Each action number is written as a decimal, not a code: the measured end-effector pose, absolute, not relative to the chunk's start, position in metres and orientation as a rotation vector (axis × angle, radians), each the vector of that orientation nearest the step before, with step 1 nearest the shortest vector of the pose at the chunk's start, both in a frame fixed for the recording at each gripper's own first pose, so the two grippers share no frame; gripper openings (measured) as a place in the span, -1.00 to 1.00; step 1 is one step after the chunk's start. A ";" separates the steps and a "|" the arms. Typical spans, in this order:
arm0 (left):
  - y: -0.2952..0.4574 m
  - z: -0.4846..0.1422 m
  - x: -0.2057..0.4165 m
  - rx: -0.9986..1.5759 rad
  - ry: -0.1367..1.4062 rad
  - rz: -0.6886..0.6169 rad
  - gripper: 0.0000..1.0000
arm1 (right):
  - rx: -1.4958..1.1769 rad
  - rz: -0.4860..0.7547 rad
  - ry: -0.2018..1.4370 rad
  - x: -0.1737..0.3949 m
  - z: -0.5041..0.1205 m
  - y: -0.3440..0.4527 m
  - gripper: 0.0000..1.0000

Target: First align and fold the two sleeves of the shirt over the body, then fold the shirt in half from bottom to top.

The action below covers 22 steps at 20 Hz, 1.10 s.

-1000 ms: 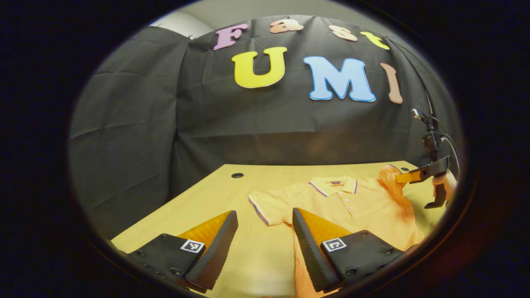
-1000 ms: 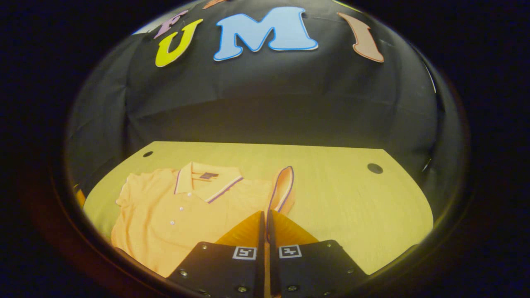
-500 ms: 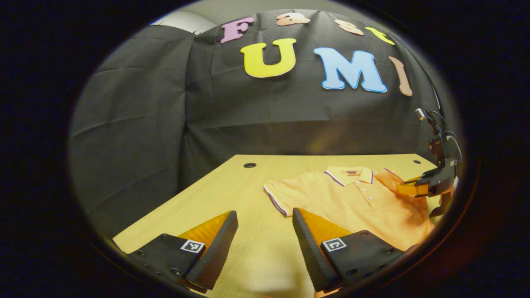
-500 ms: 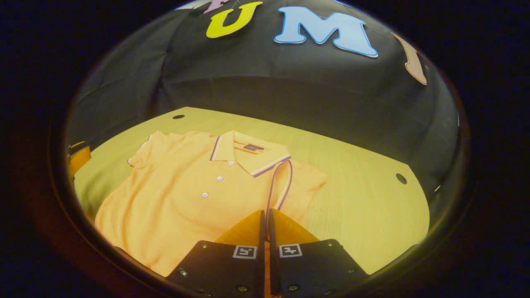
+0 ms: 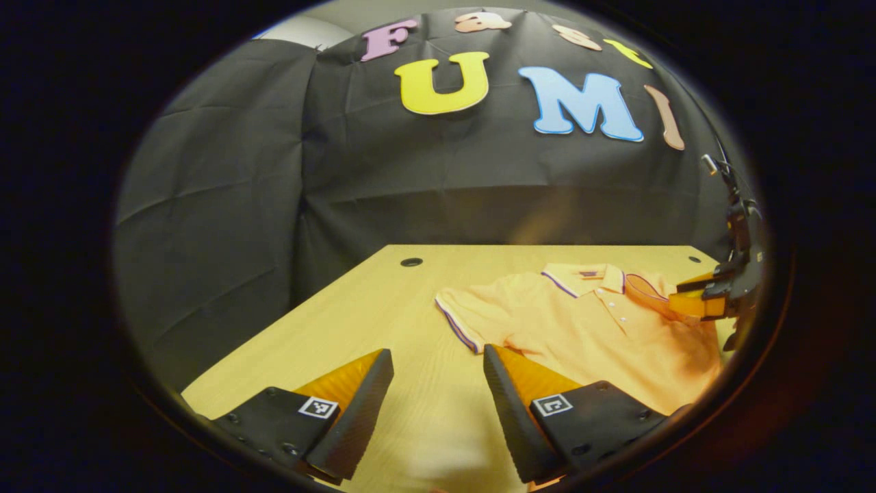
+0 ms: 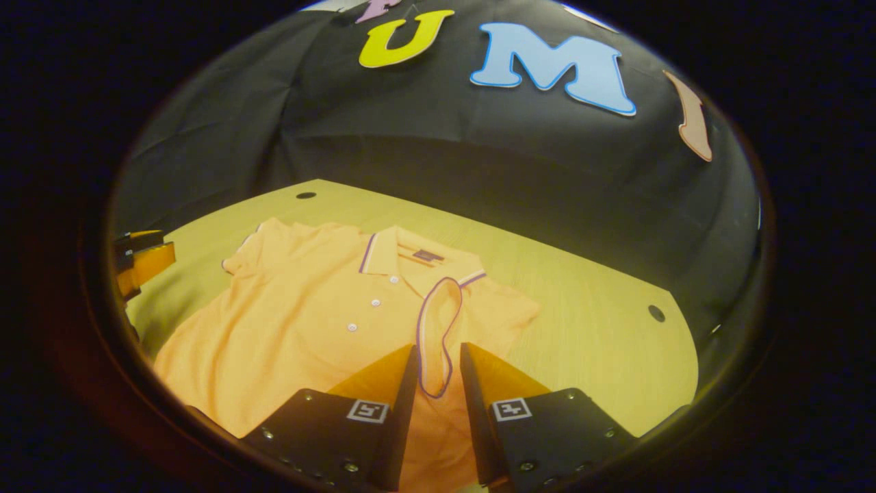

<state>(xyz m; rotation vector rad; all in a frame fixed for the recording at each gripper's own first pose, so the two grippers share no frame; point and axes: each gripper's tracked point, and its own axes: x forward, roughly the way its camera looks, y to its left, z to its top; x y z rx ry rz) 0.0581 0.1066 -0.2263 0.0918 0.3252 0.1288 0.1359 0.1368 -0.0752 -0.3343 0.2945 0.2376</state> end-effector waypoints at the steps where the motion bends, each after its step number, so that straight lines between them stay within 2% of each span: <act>1: 0.103 -0.228 0.067 0.116 0.335 0.116 0.75 | -0.335 0.240 0.283 0.134 -0.071 0.138 -0.19; 3: 0.098 -0.229 0.091 0.186 0.344 0.099 0.70 | -0.348 0.248 0.263 0.126 -0.064 0.140 -0.19; 5: 0.095 -0.234 0.119 0.236 0.359 0.095 0.89 | -0.368 0.255 0.249 0.120 -0.061 0.140 -0.19; 6: 0.094 -0.242 0.132 0.252 0.383 0.091 0.80 | -0.376 0.256 0.244 0.119 -0.061 0.139 -0.19; 8: 0.092 -0.263 0.150 0.275 0.432 0.074 0.80 | -0.388 0.254 0.230 0.114 -0.058 0.136 -0.19; 9: 0.093 -0.273 0.155 0.281 0.460 0.069 0.93 | -0.392 0.249 0.222 0.109 -0.054 0.133 -0.19; 10: 0.096 -0.282 0.160 0.293 0.486 0.072 0.80 | -0.397 0.245 0.217 0.105 -0.052 0.128 -0.19; 13: 0.095 -0.286 0.170 0.328 0.502 0.066 0.80 | -0.399 0.238 0.205 0.103 -0.049 0.121 -0.19; 14: 0.094 -0.290 0.172 0.350 0.528 0.059 0.94 | -0.398 0.233 0.202 0.102 -0.048 0.119 -0.19; 15: 0.094 -0.289 0.175 0.366 0.525 0.053 0.80 | -0.396 0.229 0.200 0.102 -0.048 0.117 -0.19; 18: 0.086 -0.290 0.178 0.374 0.543 0.014 0.80 | -0.380 0.231 0.197 0.100 -0.051 0.115 -0.19; 20: 0.072 -0.298 0.178 0.344 0.566 -0.049 0.55 | -0.376 0.224 0.189 0.100 -0.051 0.112 -0.19; 21: 0.071 -0.299 0.180 0.343 0.572 -0.047 -0.12 | -0.375 0.221 0.182 0.100 -0.049 0.111 -0.19; 22: 0.071 -0.299 0.182 0.343 0.573 -0.040 -0.27 | -0.371 0.219 0.176 0.098 -0.049 0.110 -0.19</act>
